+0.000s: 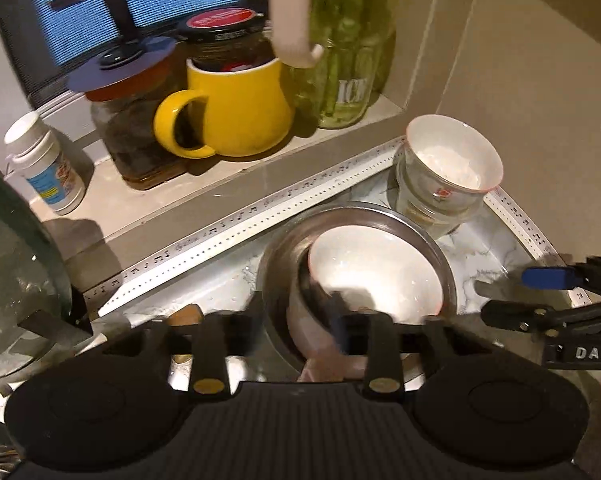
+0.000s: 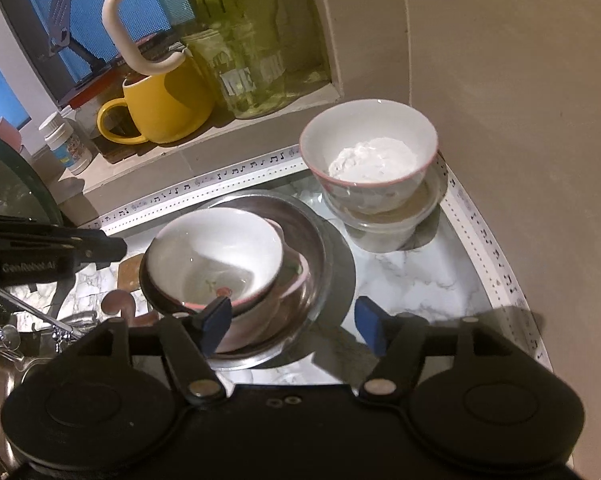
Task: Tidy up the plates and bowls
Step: 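Close both tools on the rim of the steel basin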
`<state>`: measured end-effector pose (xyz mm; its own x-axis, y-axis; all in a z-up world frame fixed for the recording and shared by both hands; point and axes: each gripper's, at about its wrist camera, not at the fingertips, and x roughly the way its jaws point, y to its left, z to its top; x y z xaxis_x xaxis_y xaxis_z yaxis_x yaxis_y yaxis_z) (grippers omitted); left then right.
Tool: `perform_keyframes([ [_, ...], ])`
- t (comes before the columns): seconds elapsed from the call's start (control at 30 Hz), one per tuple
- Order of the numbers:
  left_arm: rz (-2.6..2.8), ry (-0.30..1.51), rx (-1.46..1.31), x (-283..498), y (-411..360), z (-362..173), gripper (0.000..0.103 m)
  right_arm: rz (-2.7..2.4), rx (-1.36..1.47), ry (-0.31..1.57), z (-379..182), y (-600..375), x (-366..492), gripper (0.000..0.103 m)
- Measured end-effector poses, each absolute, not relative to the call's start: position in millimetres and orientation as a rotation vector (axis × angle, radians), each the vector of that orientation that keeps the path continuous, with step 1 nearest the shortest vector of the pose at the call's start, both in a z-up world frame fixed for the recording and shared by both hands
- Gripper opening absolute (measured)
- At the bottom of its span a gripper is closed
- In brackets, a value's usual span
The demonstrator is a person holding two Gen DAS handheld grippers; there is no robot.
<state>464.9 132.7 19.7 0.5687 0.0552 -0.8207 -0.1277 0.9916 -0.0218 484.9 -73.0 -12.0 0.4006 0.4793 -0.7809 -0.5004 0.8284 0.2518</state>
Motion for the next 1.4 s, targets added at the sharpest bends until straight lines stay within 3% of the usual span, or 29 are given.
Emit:
perform_keyframes([
  [0.03,0.107,0.944,-0.091,463.3,135.1,18.9,0.064,0.626,-0.016,0.976,-13.3,-74.7,484.5,0.078],
  [0.07,0.106,0.931,-0.101,462.1,137.1,18.2,0.071,0.633,-0.006,0.979,-14.9,-76.7,484.4,0.079],
  [0.33,0.163,0.946,-0.209,467.3,160.1,-3.1,0.072,0.627,0.032,1.017,-35.8,-75.8,490.4,0.081],
  [0.63,0.256,0.992,-0.285,480.3,183.6,-37.9,0.071,0.599,0.040,1.072,-61.8,-67.1,500.7,0.062],
  [0.77,0.253,1.016,-0.312,486.4,186.6,-50.8,0.043,0.587,0.032,1.085,-69.9,-62.1,506.5,0.054],
  [1.07,0.213,1.010,-0.355,499.9,189.3,-58.1,0.026,0.606,0.019,1.099,-80.1,-50.6,513.4,0.020],
  [1.17,0.187,1.012,-0.374,503.9,188.6,-58.7,0.015,0.604,0.014,1.097,-80.9,-49.3,514.1,0.019],
  [1.4,0.208,0.996,-0.354,505.8,184.1,-58.8,0.009,0.595,0.015,1.083,-81.0,-48.0,510.8,0.018],
])
